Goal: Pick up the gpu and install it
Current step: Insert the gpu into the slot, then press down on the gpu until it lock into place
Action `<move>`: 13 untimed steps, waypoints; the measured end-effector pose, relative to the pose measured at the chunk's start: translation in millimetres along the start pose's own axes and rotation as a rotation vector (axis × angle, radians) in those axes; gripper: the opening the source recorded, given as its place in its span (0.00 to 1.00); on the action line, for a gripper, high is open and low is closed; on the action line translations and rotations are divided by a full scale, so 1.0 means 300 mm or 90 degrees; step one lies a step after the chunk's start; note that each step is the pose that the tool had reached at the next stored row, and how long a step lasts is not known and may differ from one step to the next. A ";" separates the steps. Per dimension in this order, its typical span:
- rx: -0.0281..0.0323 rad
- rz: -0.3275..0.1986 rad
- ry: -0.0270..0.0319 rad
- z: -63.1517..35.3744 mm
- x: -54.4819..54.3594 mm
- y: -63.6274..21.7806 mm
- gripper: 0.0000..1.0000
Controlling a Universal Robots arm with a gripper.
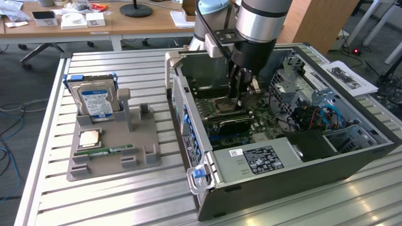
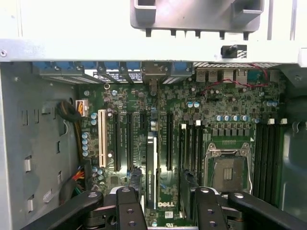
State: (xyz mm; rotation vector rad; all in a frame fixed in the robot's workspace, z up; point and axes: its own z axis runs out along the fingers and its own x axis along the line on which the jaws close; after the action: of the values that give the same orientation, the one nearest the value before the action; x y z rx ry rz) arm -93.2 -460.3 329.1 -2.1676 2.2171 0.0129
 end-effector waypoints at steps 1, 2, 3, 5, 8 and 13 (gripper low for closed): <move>0.0000 0.000 -0.0001 -0.003 0.000 0.000 0.46; 0.0000 0.000 -0.0001 -0.002 0.000 0.000 0.46; 0.0000 0.000 0.0000 -0.003 0.000 0.000 0.46; 0.0000 0.000 -0.0001 -0.003 0.000 0.000 0.46; 0.0000 0.000 0.0000 -0.003 0.000 0.000 0.46; 0.0000 0.000 0.0000 -0.003 0.000 0.000 0.46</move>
State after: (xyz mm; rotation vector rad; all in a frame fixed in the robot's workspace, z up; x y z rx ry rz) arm -93.2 -460.3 329.9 -2.1675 2.2171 0.0129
